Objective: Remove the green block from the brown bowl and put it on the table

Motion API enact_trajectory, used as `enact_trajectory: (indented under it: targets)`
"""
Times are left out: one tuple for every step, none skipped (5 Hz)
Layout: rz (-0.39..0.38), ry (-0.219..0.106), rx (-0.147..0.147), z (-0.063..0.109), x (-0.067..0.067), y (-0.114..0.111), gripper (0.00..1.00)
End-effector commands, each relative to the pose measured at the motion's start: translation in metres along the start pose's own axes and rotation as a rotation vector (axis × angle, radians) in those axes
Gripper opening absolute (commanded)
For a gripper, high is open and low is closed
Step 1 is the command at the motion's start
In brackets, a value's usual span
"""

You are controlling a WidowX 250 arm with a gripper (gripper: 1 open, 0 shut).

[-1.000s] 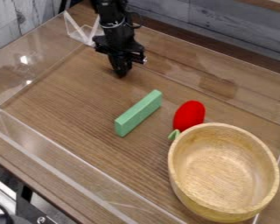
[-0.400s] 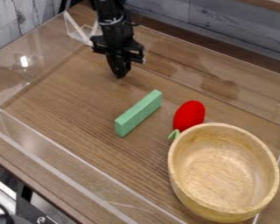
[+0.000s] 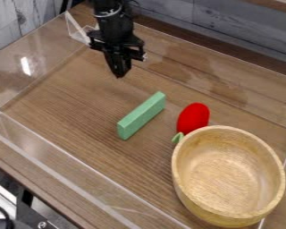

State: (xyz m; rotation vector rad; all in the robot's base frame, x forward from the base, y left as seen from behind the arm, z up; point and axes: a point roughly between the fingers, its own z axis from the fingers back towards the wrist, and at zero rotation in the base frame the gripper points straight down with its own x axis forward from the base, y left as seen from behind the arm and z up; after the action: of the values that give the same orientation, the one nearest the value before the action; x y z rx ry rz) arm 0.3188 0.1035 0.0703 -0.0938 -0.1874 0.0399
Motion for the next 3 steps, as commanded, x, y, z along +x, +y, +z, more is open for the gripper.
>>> enact_trajectory:
  targets:
    - [-0.037,-0.029,0.014,0.015,-0.008,-0.005,0.0]
    - [-0.07,0.018,0.013,0.007,-0.029,-0.007,0.0]
    - [-0.092,0.051,0.016,-0.005,-0.039,-0.006,0.0]
